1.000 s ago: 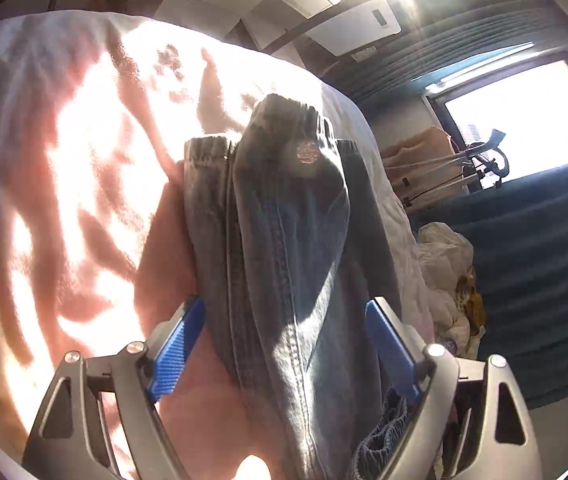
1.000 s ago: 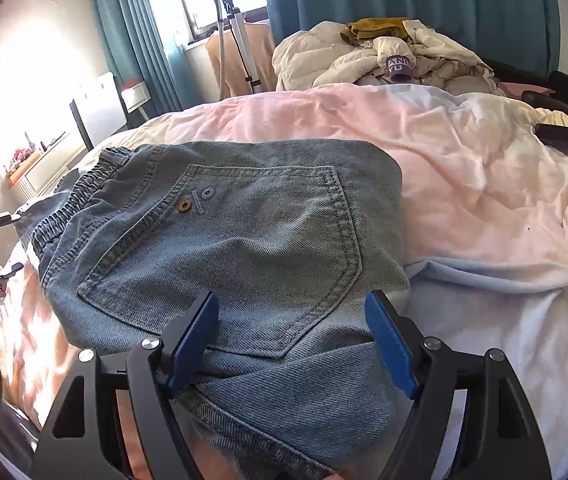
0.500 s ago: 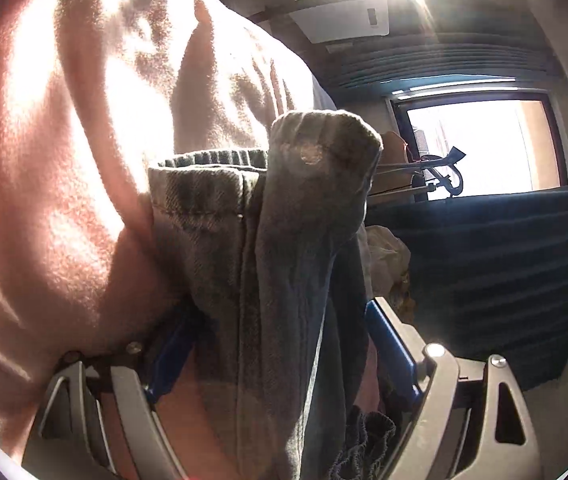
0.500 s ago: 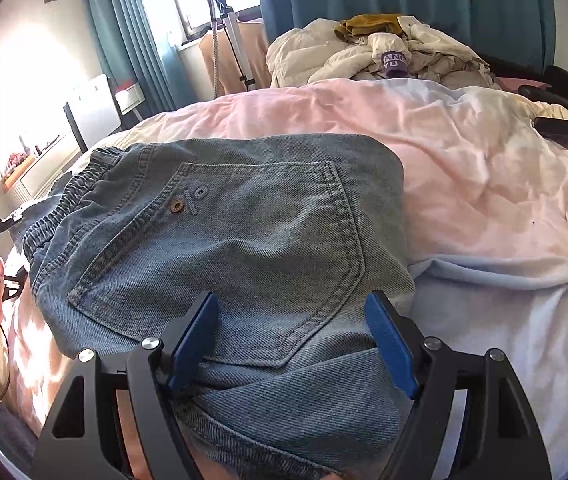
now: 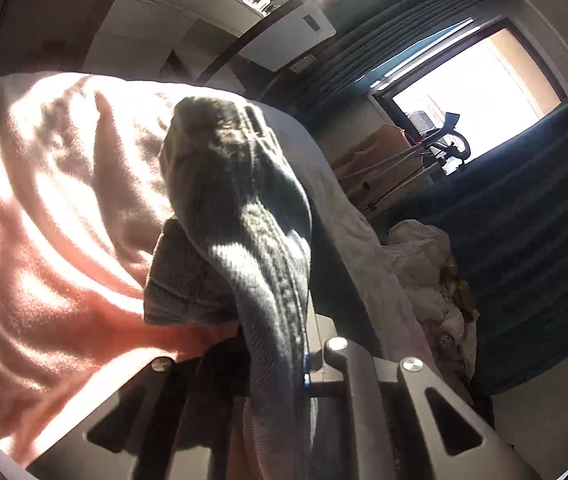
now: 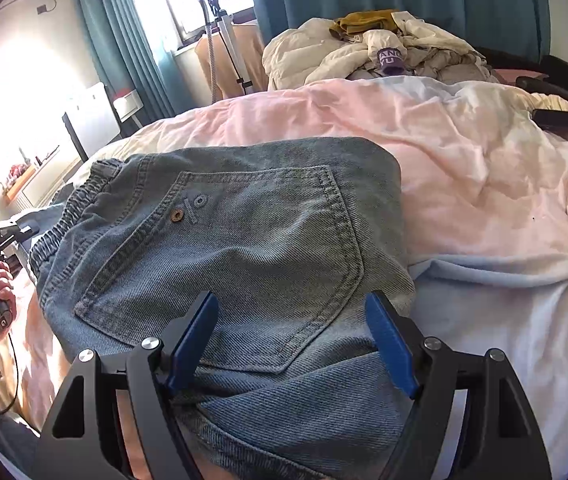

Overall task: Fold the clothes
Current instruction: 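Fold the waistband over toward the leg hems with the left gripper and release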

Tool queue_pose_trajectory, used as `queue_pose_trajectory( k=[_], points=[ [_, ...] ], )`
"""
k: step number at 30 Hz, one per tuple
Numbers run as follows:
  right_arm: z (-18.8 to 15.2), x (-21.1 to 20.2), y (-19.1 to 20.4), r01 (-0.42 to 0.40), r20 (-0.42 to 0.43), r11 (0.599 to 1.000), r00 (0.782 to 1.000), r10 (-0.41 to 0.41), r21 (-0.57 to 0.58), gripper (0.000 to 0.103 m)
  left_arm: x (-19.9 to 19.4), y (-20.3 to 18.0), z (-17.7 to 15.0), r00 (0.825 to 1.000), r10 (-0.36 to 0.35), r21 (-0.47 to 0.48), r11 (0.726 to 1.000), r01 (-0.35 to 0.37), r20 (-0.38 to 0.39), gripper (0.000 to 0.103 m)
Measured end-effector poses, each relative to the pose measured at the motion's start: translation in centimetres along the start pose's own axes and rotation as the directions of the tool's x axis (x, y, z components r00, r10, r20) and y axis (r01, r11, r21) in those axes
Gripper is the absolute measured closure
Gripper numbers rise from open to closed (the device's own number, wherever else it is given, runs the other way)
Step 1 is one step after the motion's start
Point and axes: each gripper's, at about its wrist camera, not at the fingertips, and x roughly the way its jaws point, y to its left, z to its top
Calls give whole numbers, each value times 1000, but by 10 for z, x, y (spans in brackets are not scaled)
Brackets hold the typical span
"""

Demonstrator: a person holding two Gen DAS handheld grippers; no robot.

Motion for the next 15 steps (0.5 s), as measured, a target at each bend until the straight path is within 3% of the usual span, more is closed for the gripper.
queue_pose_trajectory(
  k=[3, 7, 11, 15],
  points=[
    [2, -8, -8, -19, 3, 999, 1000, 19, 36, 26, -25, -67, -7, 994, -91, 116, 990, 84, 57, 94],
    [5, -18, -17, -10, 13, 997, 1000, 9, 76, 26, -54, -143, -28, 982, -172, 252, 956, 147, 80, 94],
    [12, -24, -39, -32, 25, 984, 999, 28, 174, 26, -77, -209, -73, 969, -228, 394, 902, 175, 91, 94],
    [16, -35, -66, -57, 42, 951, 998, 47, 302, 26, -81, -256, -136, 964, -265, 498, 839, 217, 27, 94]
  ],
)
